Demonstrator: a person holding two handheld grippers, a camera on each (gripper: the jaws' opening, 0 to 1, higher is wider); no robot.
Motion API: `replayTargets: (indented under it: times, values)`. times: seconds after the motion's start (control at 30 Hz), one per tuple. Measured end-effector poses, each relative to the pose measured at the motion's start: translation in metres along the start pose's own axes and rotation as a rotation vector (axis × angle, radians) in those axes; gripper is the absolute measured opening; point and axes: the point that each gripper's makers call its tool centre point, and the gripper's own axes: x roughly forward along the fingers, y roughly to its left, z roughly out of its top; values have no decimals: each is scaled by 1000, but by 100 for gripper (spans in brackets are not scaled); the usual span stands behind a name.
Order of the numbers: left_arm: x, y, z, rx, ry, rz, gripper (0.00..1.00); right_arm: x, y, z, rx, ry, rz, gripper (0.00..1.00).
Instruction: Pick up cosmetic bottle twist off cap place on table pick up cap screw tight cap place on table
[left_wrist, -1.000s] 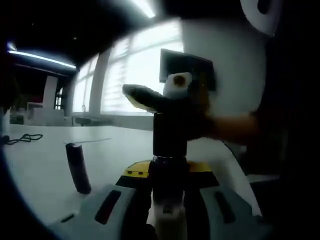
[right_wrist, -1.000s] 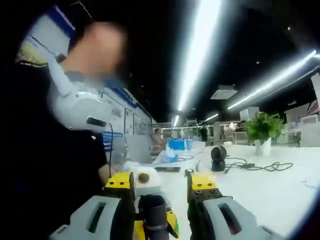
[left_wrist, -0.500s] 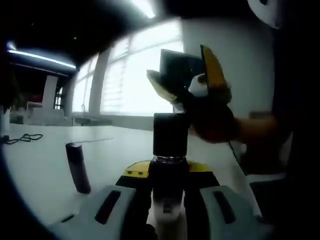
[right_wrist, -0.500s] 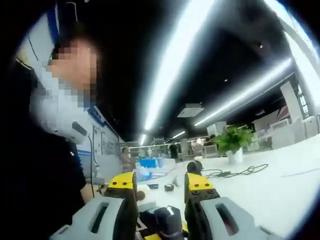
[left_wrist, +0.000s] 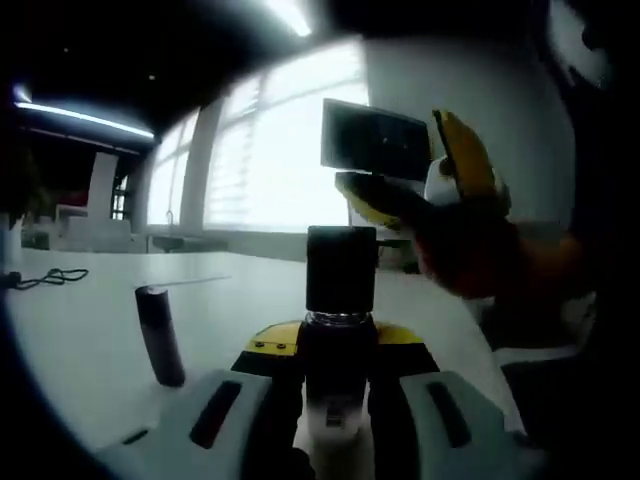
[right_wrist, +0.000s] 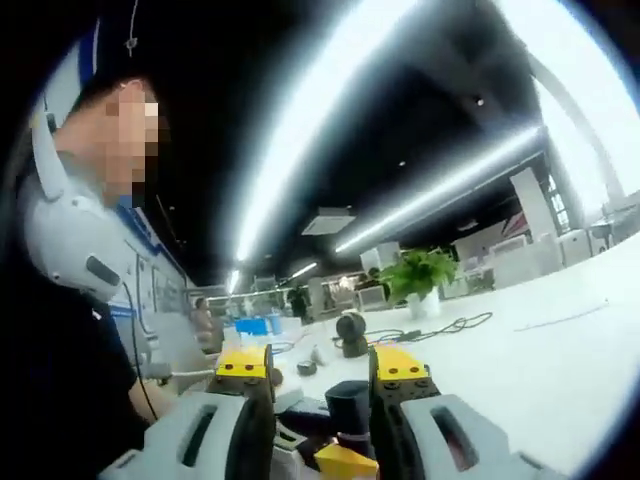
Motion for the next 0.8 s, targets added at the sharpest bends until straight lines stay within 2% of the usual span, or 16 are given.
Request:
replayTargets:
  times: [0.13,0.3,0.63,0.8]
  values:
    - [0,0,0,3,-1,0,14,-17,0,2,5,-9,-37,30]
    - [0,0,0,2,-1,-1,14,-26,-5,0,21,-20,-79,30]
    - [1,0,0,3,-2,-2,14,-22,-17,0,31,-30,-95,30]
    - [0,-1,0,6,-2,2,14,-16,-10,4,31,-28,-104,30]
